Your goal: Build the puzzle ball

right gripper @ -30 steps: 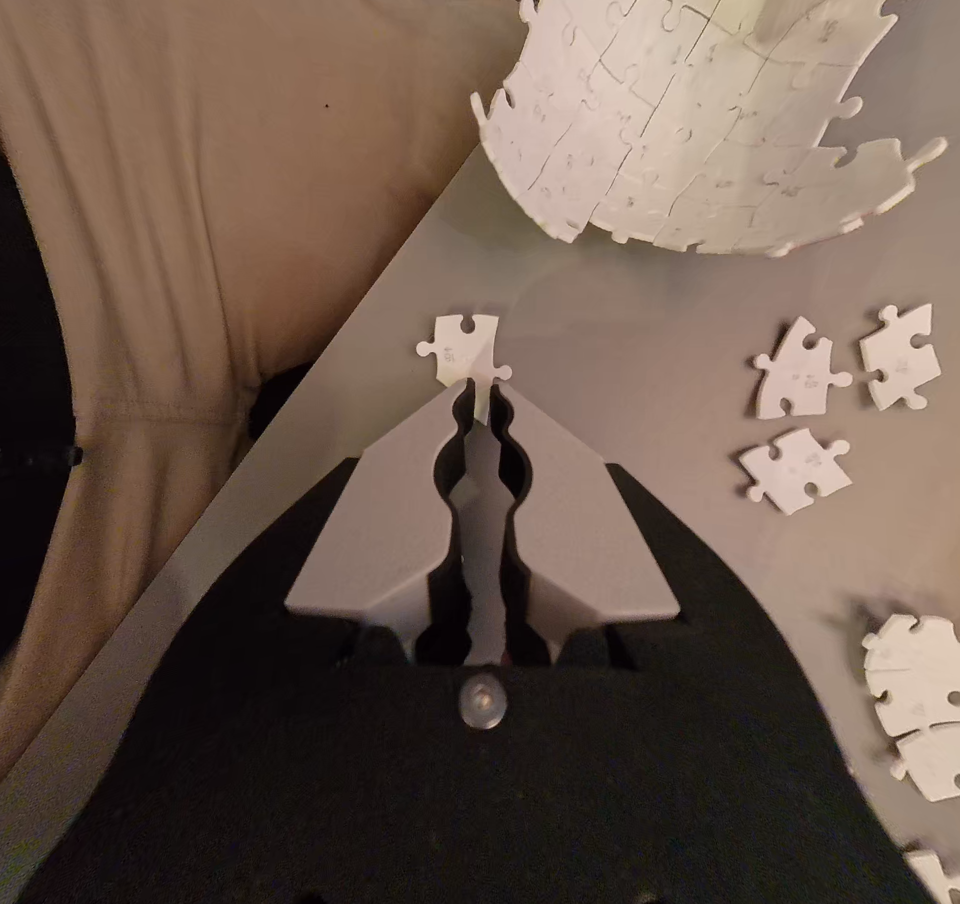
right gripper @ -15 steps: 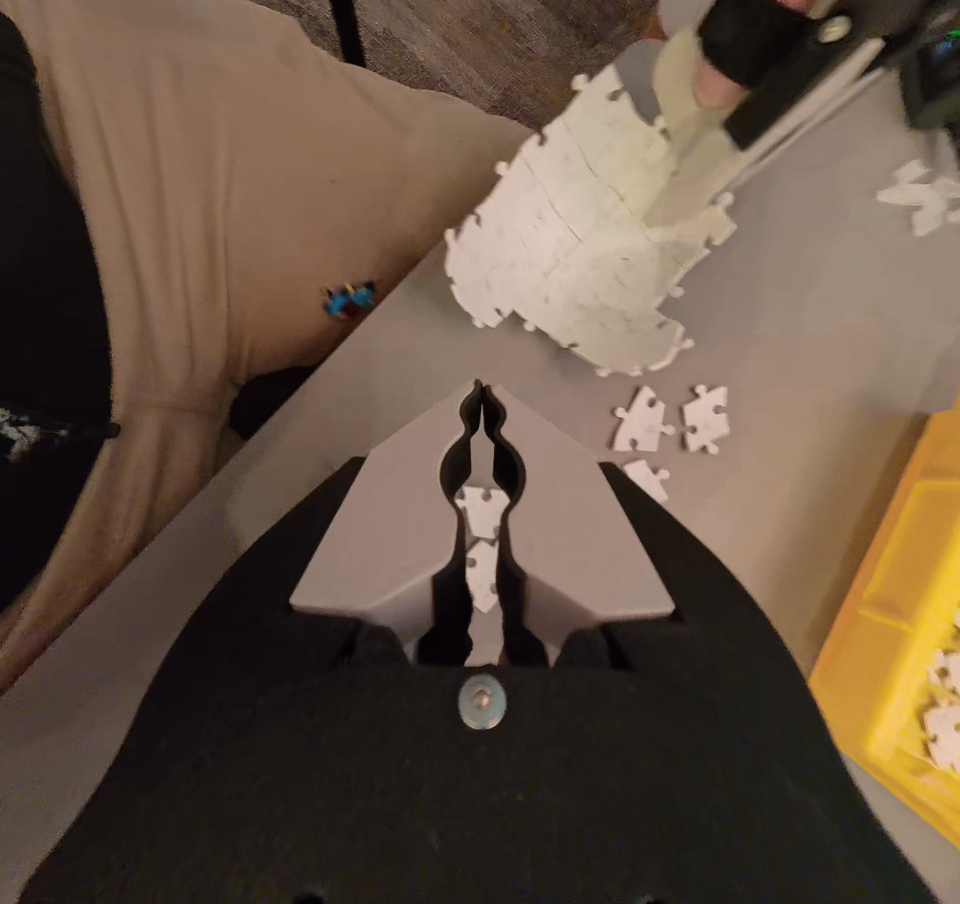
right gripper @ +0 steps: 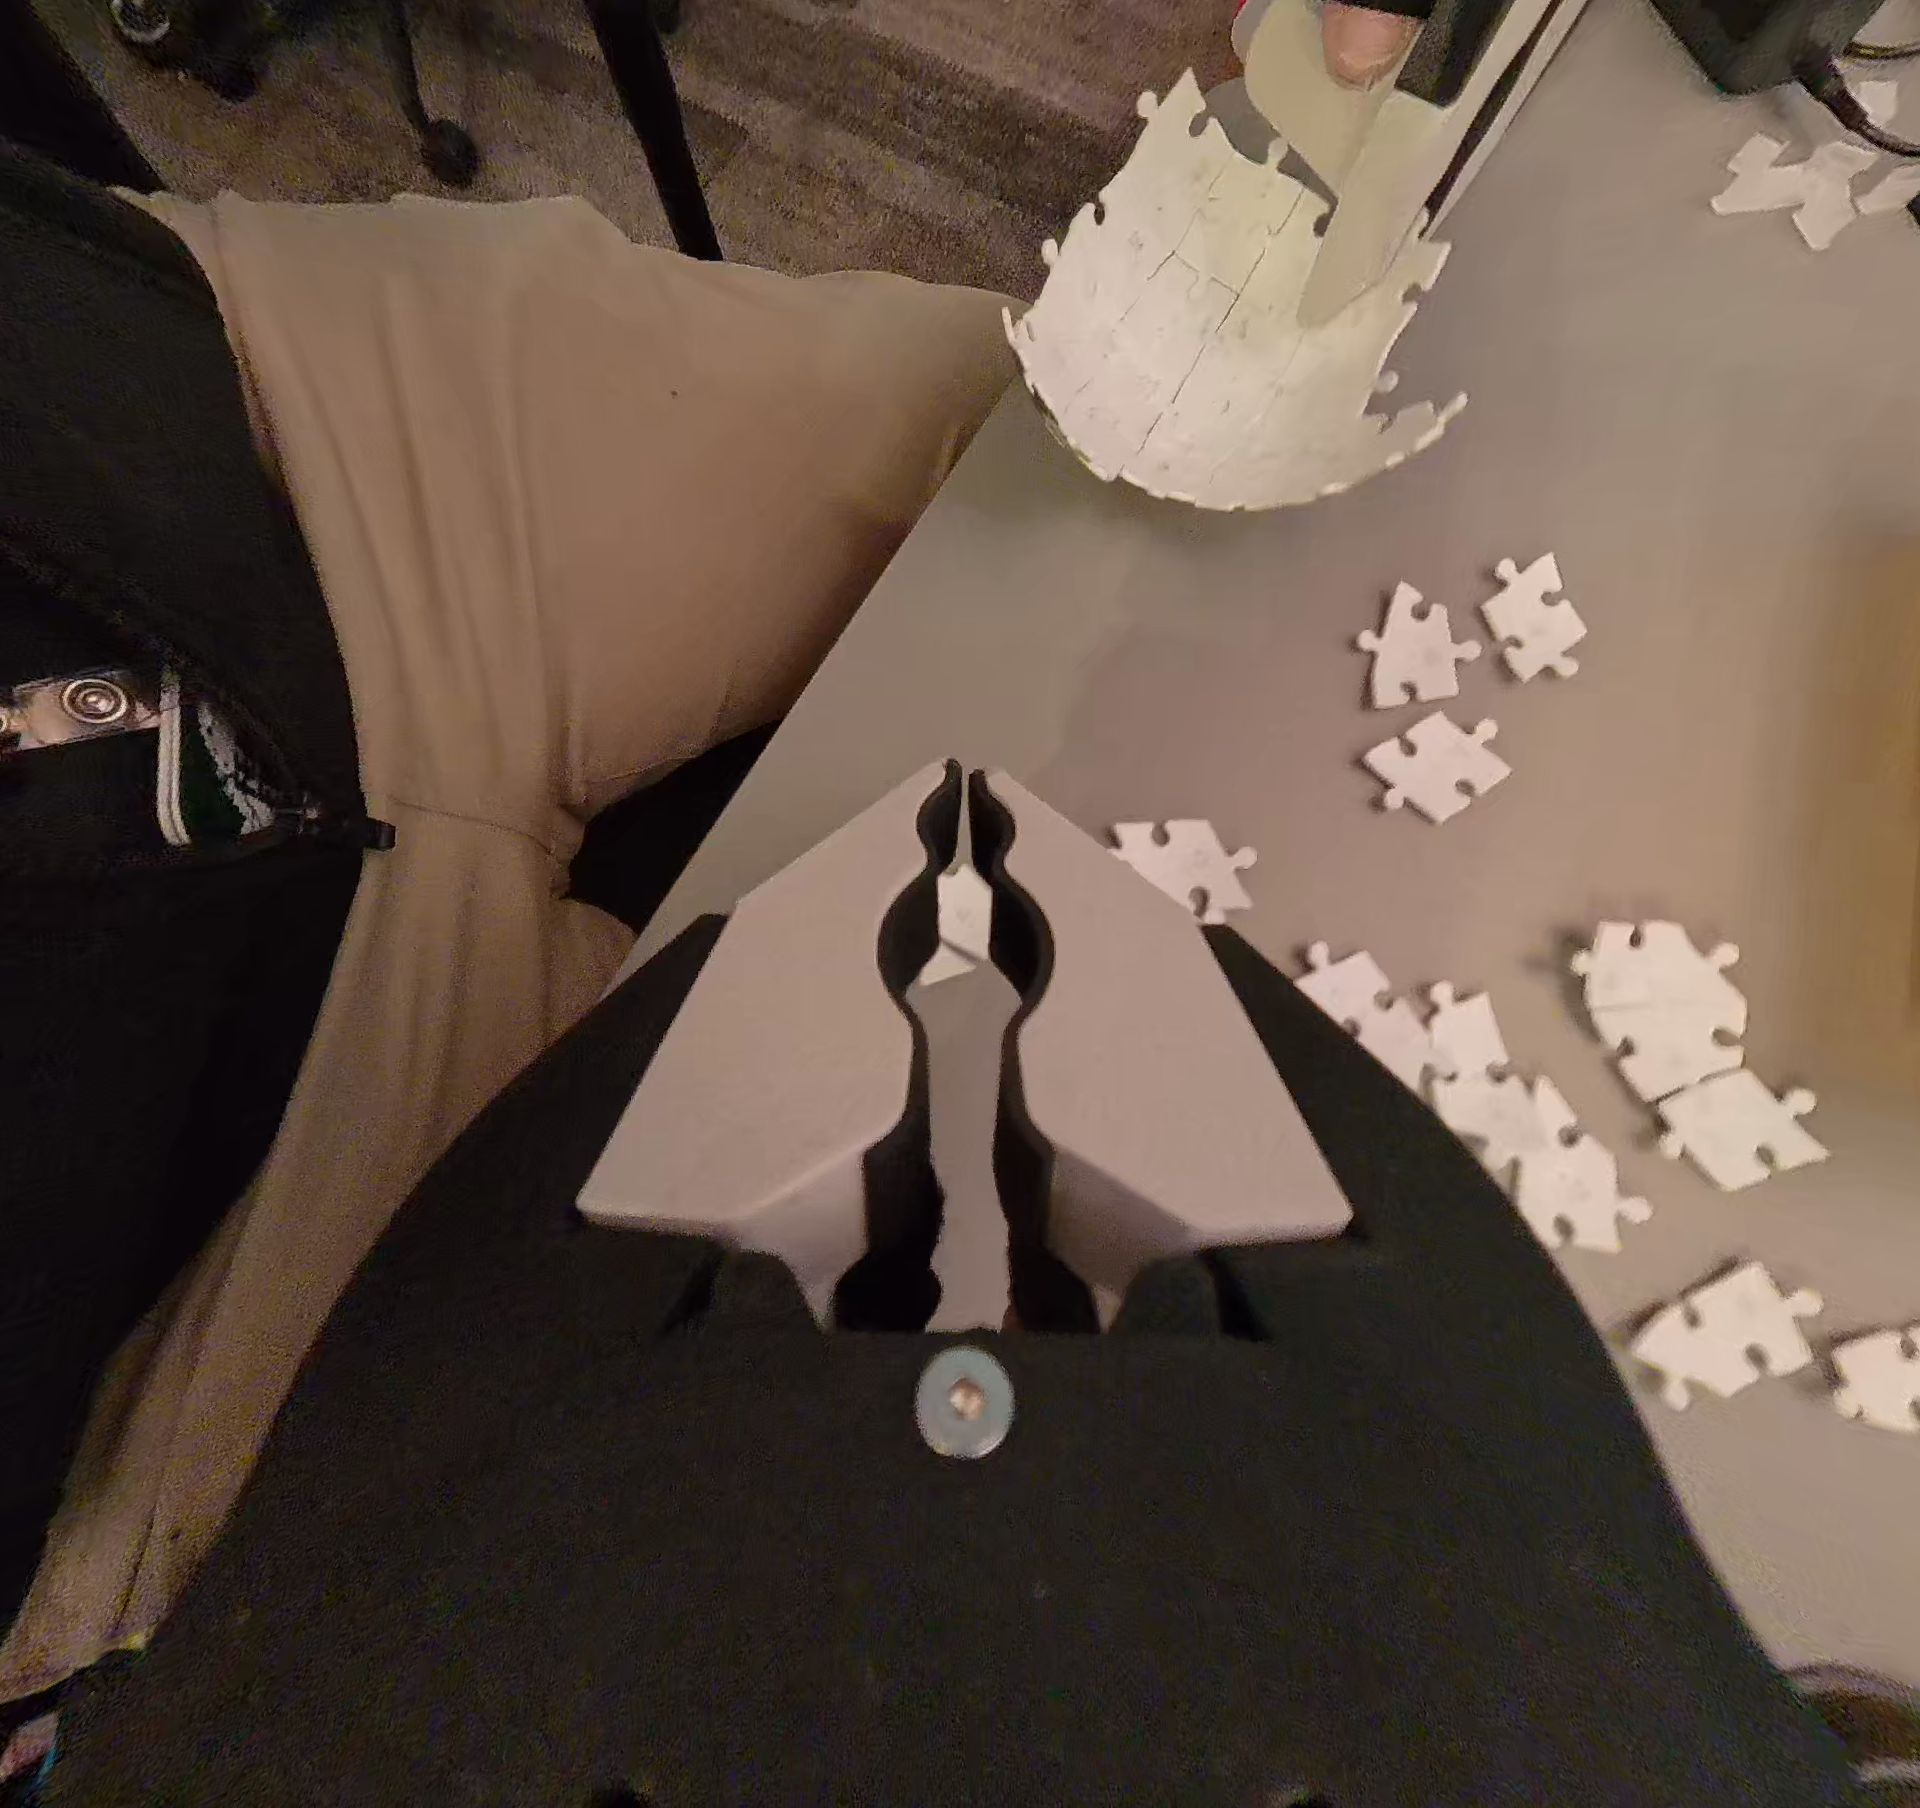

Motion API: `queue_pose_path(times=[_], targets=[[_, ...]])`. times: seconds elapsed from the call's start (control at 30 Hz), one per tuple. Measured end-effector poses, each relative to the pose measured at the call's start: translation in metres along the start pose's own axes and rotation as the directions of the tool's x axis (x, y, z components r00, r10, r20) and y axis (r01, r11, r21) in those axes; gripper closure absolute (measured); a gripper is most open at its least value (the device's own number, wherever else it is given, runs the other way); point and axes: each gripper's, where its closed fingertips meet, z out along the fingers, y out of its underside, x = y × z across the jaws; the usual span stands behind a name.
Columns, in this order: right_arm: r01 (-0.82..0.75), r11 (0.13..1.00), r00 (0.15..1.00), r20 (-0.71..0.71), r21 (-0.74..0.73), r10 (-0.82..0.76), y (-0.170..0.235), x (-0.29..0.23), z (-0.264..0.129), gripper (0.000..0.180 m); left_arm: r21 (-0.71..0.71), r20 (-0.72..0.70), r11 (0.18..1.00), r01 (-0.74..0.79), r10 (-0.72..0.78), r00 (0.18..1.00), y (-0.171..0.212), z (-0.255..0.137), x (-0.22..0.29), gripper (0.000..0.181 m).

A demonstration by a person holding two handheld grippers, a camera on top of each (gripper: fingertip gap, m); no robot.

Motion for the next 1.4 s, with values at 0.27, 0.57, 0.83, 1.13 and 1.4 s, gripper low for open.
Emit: queue_pose_path(times=[0.27, 0.57, 0.83, 1.13, 1.4], targets=[[-0.063, 0.998, 0.991, -0.12, 0.027, 0.066, 0.023, -0.027, -0.035, 0.175, 0.246, 0.108, 0.969, 0.009, -0.037, 0.993, -0.019, -0.031, -0.007, 0.106], [-0.035, 0.987, 0.996, -0.081, 0.158, 0.048, 0.025, -0.111, -0.057, 0.164, 0.615, 0.347, 0.768, -0.181, -0.057, 0.936, 0.03, -0.11, 0.07, 0.108], [-0.124, 0.958, 0.989, -0.045, 0.26, 0.14, 0.052, -0.185, -0.005, 0.151, 0.641, 0.356, 0.753, -0.149, -0.12, 0.927, 0.157, -0.023, 0.138, 0.122], [-0.363, 0.912, 0.886, -0.232, 0.192, 0.401, 0.188, -0.236, 0.099, 0.16, 0.612, 0.22, 0.781, 0.122, -0.317, 0.923, 0.299, 0.13, 0.151, 0.128], [-0.714, 0.694, 0.688, -0.269, -0.087, 0.674, 0.406, -0.216, 0.266, 0.135, 0.644, 0.108, 0.709, 0.288, -0.457, 0.883, 0.368, 0.201, 0.121, 0.134]])
